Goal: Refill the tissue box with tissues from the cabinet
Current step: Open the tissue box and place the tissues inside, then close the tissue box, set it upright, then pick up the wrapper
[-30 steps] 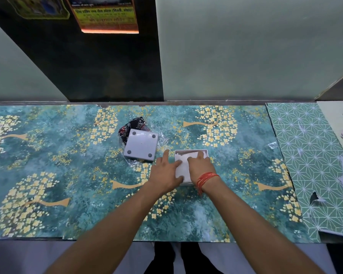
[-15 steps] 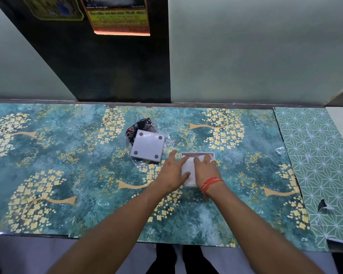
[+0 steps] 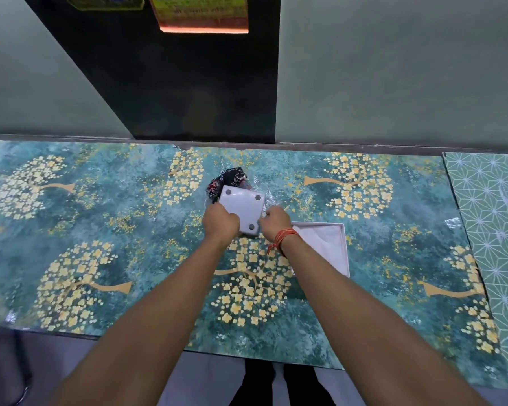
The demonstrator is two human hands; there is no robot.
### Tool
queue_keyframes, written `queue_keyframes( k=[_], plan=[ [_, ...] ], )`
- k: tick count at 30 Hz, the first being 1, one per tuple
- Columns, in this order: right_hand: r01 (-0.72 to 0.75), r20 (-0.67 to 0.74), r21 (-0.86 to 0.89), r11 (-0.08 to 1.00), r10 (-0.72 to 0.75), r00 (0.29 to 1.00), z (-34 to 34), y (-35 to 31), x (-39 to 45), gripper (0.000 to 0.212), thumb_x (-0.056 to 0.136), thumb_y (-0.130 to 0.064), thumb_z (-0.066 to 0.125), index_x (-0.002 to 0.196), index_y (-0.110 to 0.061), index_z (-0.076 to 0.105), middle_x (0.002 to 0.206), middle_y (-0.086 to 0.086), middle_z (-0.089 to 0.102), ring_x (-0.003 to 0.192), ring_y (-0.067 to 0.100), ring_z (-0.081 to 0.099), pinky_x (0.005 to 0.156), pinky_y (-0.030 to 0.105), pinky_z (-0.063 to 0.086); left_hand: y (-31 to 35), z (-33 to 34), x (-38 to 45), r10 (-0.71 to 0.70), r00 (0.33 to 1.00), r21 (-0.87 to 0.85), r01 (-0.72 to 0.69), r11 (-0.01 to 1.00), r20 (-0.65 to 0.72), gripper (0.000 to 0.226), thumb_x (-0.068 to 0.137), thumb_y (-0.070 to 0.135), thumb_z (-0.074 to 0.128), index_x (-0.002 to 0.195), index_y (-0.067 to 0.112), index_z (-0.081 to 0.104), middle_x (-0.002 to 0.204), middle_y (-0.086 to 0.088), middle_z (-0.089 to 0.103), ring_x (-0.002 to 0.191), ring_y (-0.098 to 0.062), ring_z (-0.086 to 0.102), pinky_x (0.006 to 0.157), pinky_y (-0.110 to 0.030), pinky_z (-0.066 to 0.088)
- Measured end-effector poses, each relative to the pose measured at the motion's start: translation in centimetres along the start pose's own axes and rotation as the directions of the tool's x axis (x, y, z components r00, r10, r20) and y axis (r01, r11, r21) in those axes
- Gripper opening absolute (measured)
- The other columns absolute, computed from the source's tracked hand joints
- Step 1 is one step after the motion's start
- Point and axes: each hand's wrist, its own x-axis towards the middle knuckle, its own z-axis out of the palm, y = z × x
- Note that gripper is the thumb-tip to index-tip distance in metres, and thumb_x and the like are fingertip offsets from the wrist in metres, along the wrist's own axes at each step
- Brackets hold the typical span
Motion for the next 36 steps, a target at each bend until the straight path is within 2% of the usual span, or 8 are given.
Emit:
queue_keyframes(
  k=[3,5,7,10,19,26,31,36],
  plan=[
    [0.013,-0.115,0.107,0.994,0.000,0.993,0.5,0.4,-0.4,0.045,0.078,-0.005,0.065,0.050,-0.015,0.032,0.053,0.005,0.041,0.057,0.025,0.055,0.049,0.028,0.038,-0.3,-0.7,-0.6,-0.011,0.999,-0.079,0.008,0.997,-0.035,0.014,0.086,-0.001,0.048,0.088,-0.006,0.060,0.080,-0.028,0.058,0.078,-0.045,0.060,0.044,-0.037,0.032],
    [0.048,-0.232,0.212,0.976,0.003,0.973,0.2,0.5,-1.4,0.034,0.077,-0.005,0.069,0.051,-0.008,0.048,0.057,0.010,0.056,0.074,0.031,0.068,0.061,0.035,0.051,-0.4,-0.9,-1.4,-0.003,0.993,-0.159,-0.016,0.987,-0.116,0.018,0.086,-0.001,0.046,0.070,0.005,0.049,0.059,-0.010,0.042,0.060,-0.028,0.042,0.048,-0.029,0.018],
    [0.095,-0.334,0.300,0.949,0.011,0.943,-0.9,0.6,-2.5,0.008,0.077,-0.005,0.071,0.075,0.001,0.065,0.079,0.012,0.069,0.081,0.028,0.066,0.075,0.037,0.055,0.3,-1.0,-3.0,0.007,0.976,-0.263,-0.065,0.963,-0.216,0.018,0.089,0.003,0.050,0.075,0.008,0.060,0.064,-0.003,0.051,0.061,-0.023,0.044,0.054,-0.027,0.029],
    [0.143,-0.384,0.419,0.897,0.032,0.923,-3.9,1.9,-4.4,0.026,0.074,0.002,0.070,0.097,-0.010,0.069,0.089,0.001,0.065,0.079,0.018,0.062,0.076,0.034,0.058,1.8,-0.1,-6.0,-0.007,0.964,-0.395,-0.103,0.913,-0.267,0.027,0.091,0.011,0.059,0.114,0.008,0.071,0.099,-0.003,0.071,0.082,-0.019,0.065,0.072,-0.030,0.053],
    [-0.059,-0.421,0.060,0.996,0.079,0.904,-8.8,10.7,-8.0,0.011,0.071,-0.005,0.064,0.077,-0.011,0.070,0.070,0.009,0.064,0.066,0.028,0.057,0.050,0.022,0.034,3.1,6.4,-12.3,0.159,0.978,-0.323,-0.108,0.940,0.133,0.018,0.089,0.004,0.058,0.078,0.007,0.071,0.077,-0.012,0.076,0.067,-0.017,0.074,0.058,-0.031,0.056],
    [-0.067,-0.418,-0.030,0.997,0.048,0.907,-8.6,11.2,-8.1,0.024,0.075,-0.007,0.060,0.057,-0.011,0.046,0.053,0.002,0.040,0.049,0.020,0.037,0.045,0.024,0.023,2.5,6.2,-13.3,0.194,0.973,-0.247,-0.159,0.956,0.124,0.019,0.091,0.008,0.059,0.083,0.003,0.075,0.075,-0.006,0.074,0.052,0.003,0.060,0.039,-0.009,0.036],
    [-0.069,-0.464,-0.065,0.995,0.032,0.885,-8.3,11.8,-8.2,0.015,0.081,-0.019,0.066,0.078,-0.005,0.068,0.076,0.010,0.066,0.070,0.029,0.059,0.061,0.029,0.042,2.8,5.9,-13.5,0.183,0.973,-0.248,-0.144,0.958,0.140,0.019,0.091,0.008,0.060,0.082,0.003,0.075,0.079,-0.009,0.077,0.061,-0.010,0.071,0.052,-0.022,0.050],
    [-0.076,-0.473,-0.042,0.996,0.047,0.880,-8.6,12.3,-8.6,0.013,0.082,-0.019,0.066,0.079,-0.006,0.069,0.077,0.010,0.069,0.069,0.028,0.059,0.061,0.027,0.039,3.1,5.7,-13.9,0.227,0.963,-0.231,-0.189,0.954,0.147,0.018,0.093,0.007,0.059,0.080,0.006,0.072,0.075,-0.004,0.072,0.052,0.000,0.063,0.041,-0.008,0.040]
  ],
)
